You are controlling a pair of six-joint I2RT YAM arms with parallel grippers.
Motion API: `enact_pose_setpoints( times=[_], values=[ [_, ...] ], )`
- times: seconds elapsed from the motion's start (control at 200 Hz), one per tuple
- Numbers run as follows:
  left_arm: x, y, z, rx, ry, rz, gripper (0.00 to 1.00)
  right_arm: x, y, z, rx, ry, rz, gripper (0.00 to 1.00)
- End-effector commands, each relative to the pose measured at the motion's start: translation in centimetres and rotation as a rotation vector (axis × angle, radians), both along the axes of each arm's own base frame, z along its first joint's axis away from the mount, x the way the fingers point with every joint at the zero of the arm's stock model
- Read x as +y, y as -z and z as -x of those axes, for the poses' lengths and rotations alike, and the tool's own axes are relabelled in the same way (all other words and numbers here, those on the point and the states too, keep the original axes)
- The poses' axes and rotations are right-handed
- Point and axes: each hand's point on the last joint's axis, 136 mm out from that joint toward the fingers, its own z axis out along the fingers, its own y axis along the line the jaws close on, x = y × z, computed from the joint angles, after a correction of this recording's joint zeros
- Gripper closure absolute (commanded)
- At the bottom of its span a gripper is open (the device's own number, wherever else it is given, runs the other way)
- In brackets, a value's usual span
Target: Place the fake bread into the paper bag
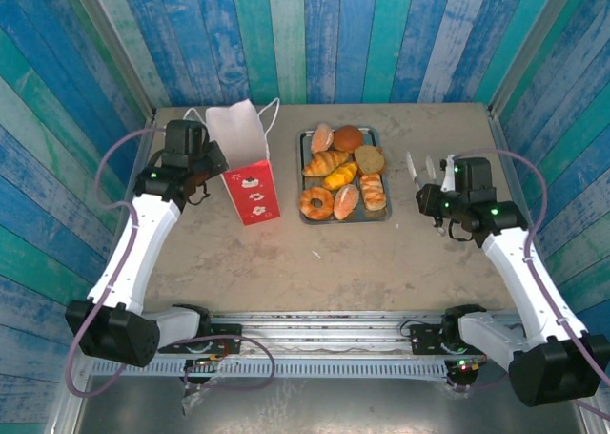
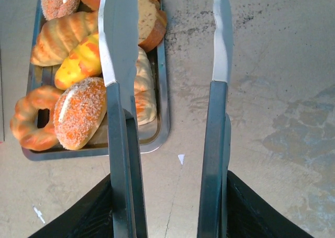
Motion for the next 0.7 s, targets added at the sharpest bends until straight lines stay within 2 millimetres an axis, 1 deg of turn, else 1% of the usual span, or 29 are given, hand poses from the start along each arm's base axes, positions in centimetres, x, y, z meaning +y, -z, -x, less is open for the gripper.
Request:
enact_pose_setpoints(
  times=[0.0,0.08,0.16,0.165,0.18,0.285,0.451,0.566,0.696],
  values=[
    [0.0,-1.6,-1.5,-0.058,0.01,-0.032,1.0,0.4,-1.8,0.5,-0.02,-0.064,0.017,0.5],
    [-0.2,-2.7,-1.9,-0.091,0.03,-0.044,1.0,0.6,-2.0,0.9,0.003,-0.095,0.025,0.5],
    [-0.6,-3.9,-2.2,-0.127,0.062,-0.045,1.0,0.9,-1.6,1.5,0.048,-0.132,0.028,0.51],
    [-0.7,-3.5,-2.5,-0.116,0.064,-0.046,1.0,1.0,-1.6,1.5,0.052,-0.134,0.028,0.51],
    [-0.8,-3.1,-2.8,-0.106,0.067,-0.05,1.0,1.0,-1.5,1.6,0.063,-0.141,0.027,0.51],
    [-1.1,-3.7,-3.4,-0.127,0.083,-0.054,1.0,1.9,-0.5,2.3,0.139,-0.189,0.023,0.52],
    [-2.1,-4.1,-4.3,-0.15,0.126,-0.023,1.0,3.8,1.1,2.9,0.234,-0.256,0.053,0.53],
    [-2.4,-4.1,-4.6,-0.159,0.142,-0.011,1.0,5.0,2.0,2.9,0.285,-0.28,0.085,0.52],
    [-3.0,-3.9,-4.7,-0.16,0.176,0.003,1.0,5.8,3.3,2.7,0.36,-0.291,0.101,0.53]
  ],
)
